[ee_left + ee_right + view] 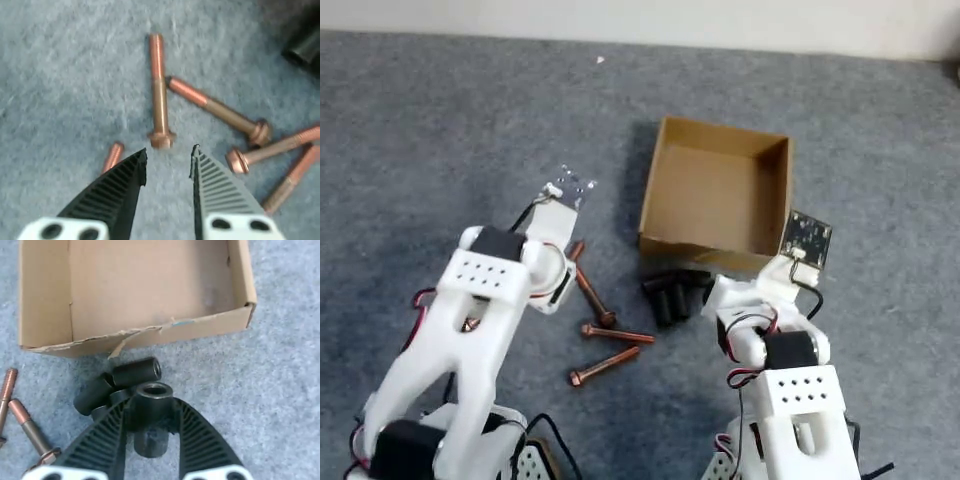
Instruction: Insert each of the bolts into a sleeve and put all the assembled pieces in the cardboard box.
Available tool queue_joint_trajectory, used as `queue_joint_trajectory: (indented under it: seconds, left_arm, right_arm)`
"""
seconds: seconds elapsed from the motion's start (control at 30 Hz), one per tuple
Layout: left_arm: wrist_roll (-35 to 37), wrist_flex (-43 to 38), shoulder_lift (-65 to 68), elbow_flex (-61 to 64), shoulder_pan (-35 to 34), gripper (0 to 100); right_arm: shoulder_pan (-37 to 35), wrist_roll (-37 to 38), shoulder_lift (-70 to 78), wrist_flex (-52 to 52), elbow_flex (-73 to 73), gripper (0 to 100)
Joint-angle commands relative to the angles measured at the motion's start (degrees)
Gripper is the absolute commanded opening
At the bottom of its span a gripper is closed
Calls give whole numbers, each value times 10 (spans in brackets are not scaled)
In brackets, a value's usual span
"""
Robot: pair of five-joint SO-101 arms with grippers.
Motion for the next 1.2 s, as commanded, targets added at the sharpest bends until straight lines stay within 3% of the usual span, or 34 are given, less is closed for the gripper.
queue_joint_trajectory:
  seconds: [0.0,0.13,0.27,0.7,0.9,1.17]
  left_arm:
    - [-4,-40,24,-26,-1,168]
    - [-31,-44,43,-27,28,171]
    - [-188,-40,48,-46,60,171]
    - [-456,-40,163,-120,83,173]
    - [-528,-40,203,-131,82,231]
    - [-547,-45,228,-133,124,238]
  right_arm:
    - [7,-6,-15,-14,-3,4]
    - [7,-6,-15,-14,-3,4]
    - [7,-6,-15,-14,-3,4]
    - [42,-4,-17,-14,-3,4]
    - [44,-4,-17,-14,-4,4]
    - [44,-3,-17,-14,-4,4]
